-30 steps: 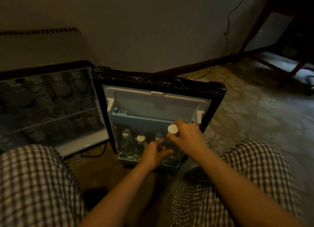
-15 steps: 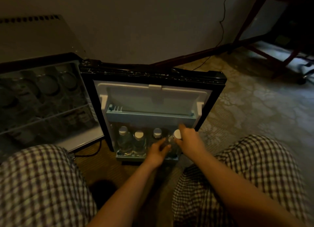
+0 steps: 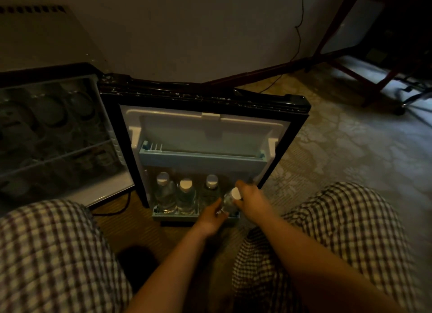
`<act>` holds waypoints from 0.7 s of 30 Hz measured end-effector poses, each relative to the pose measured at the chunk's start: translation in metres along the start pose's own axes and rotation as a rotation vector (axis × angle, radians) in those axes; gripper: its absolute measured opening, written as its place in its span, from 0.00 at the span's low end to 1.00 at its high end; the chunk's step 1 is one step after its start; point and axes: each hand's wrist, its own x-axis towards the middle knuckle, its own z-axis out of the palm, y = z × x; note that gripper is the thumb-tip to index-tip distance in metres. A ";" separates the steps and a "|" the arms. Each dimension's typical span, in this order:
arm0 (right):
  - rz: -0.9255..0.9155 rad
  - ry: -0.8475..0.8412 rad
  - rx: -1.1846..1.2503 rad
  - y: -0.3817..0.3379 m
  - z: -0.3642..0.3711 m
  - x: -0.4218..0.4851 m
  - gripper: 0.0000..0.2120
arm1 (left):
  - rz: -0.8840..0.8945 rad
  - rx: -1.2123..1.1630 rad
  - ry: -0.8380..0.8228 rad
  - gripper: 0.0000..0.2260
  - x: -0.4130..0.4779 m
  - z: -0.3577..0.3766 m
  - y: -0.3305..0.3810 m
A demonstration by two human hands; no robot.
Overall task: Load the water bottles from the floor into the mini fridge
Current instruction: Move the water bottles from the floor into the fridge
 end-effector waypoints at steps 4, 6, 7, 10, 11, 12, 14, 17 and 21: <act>0.050 -0.050 0.018 -0.001 0.006 0.009 0.14 | -0.051 0.030 -0.020 0.25 0.006 0.004 -0.009; 0.081 -0.039 0.044 0.001 0.005 0.014 0.16 | -0.083 0.036 -0.023 0.25 0.005 0.004 -0.007; 0.111 -0.040 0.060 0.002 0.003 0.016 0.17 | -0.086 0.043 -0.020 0.24 0.002 0.004 -0.003; 0.156 -0.045 0.072 0.004 0.003 0.016 0.20 | -0.043 0.076 -0.007 0.22 -0.006 0.003 0.005; 0.156 -0.045 0.065 0.004 0.003 0.015 0.22 | -0.049 0.078 -0.009 0.21 -0.008 0.000 0.006; 0.152 -0.052 0.047 0.002 0.003 0.013 0.24 | -0.062 0.084 -0.013 0.20 -0.010 -0.004 0.007; 0.123 -0.076 -0.028 -0.003 -0.001 0.008 0.26 | -0.090 0.139 -0.028 0.17 -0.017 -0.017 0.010; 0.044 -0.081 -0.124 -0.012 -0.017 0.000 0.23 | -0.099 0.264 0.001 0.15 -0.032 -0.039 0.022; -0.076 -0.164 -0.161 -0.028 -0.042 -0.014 0.20 | -0.052 0.428 0.041 0.16 -0.058 -0.061 0.044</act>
